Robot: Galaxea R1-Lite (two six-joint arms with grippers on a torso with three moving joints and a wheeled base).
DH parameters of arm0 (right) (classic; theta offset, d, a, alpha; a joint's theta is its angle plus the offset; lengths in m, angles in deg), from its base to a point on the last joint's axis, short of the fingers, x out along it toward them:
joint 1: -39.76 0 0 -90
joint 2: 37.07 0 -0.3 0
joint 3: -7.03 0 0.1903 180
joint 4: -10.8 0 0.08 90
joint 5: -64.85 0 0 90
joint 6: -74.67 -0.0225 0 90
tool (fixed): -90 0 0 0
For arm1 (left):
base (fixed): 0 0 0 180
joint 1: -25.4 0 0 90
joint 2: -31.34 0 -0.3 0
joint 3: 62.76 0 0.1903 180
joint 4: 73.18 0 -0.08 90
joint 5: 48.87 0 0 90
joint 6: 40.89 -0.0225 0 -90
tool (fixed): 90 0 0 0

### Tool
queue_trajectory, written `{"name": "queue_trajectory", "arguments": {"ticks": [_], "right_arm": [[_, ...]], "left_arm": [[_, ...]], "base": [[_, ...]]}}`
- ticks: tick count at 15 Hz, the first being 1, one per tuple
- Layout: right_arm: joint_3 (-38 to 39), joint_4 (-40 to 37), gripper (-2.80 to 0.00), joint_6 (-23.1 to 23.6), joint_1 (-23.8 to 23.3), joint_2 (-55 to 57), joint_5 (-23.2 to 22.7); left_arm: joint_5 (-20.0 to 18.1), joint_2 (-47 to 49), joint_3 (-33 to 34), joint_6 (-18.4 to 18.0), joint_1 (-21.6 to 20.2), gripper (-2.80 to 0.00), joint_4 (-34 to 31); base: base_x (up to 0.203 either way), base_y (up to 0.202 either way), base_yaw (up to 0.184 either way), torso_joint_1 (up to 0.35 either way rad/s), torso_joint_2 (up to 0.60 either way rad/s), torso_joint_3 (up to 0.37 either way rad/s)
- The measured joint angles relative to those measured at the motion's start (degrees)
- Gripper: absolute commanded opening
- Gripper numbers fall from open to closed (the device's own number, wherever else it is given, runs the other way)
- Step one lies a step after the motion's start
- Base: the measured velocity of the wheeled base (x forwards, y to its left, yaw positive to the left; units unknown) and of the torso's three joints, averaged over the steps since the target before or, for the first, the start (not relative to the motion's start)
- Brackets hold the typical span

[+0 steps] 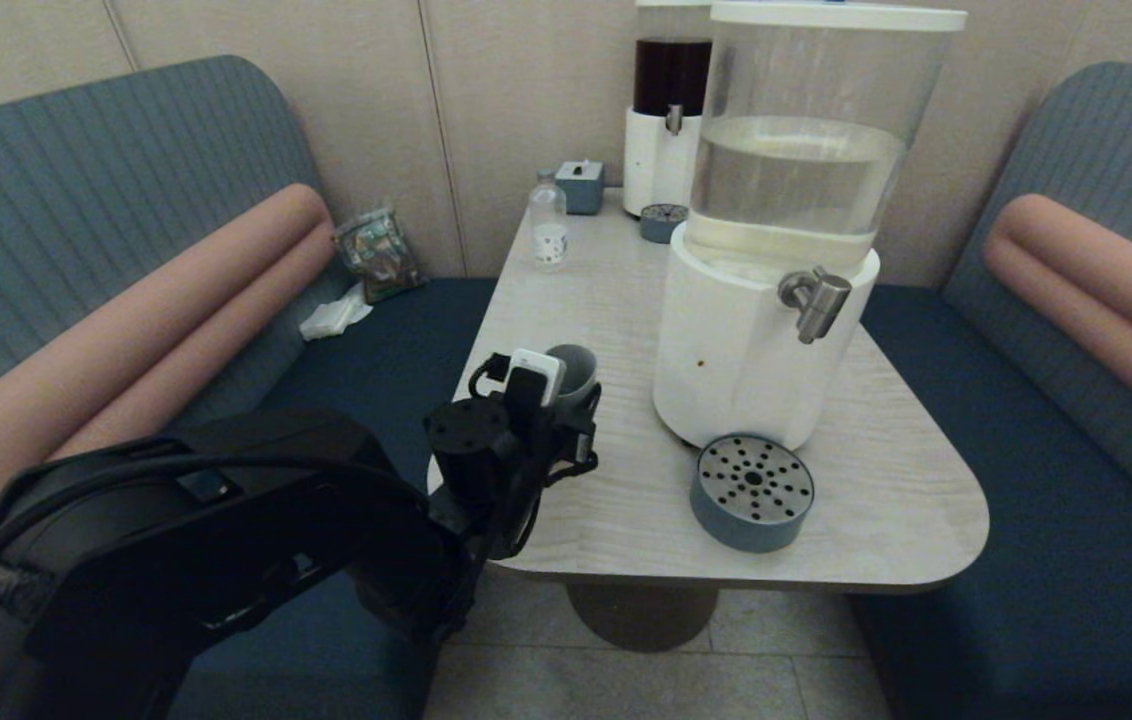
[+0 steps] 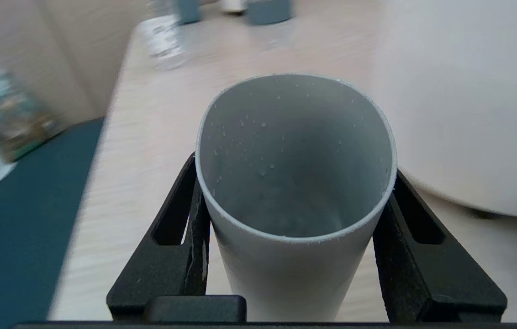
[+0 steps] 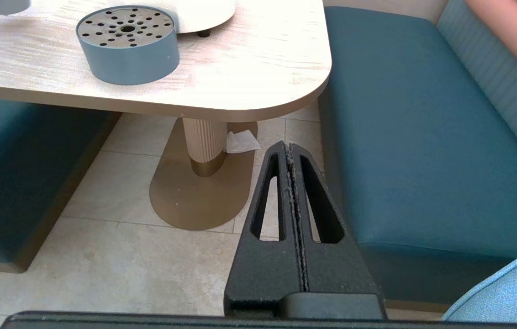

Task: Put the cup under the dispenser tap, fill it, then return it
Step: Place the cup next to the water dispenser

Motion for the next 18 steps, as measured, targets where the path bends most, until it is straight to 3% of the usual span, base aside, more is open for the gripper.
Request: {"name": "queue_trajectory", "arguments": {"ticks": [11, 17, 18], "right_arm": [[0.00, 0.02, -2.80, -0.01, 0.00, 0.00, 0.04], [0.00, -0.04, -2.80, 0.02, 0.02, 0.00, 0.02], [0.00, 0.00, -2.80, 0.02, 0.02, 0.00, 0.00]], "left_arm": [[0.13, 5.20, -7.78, 2.36, -3.86, -2.80, -3.89], [0.60, 5.89, -8.18, 2.40, -4.00, -2.80, -3.80], [0.80, 5.78, -7.96, 2.34, -3.98, 0.00, -3.73]], "base": [[0.000, 0.000, 0.000, 0.000, 0.00, 0.000], [0.000, 0.000, 0.000, 0.000, 0.00, 0.000], [0.000, 0.000, 0.000, 0.000, 0.00, 0.000]]}}
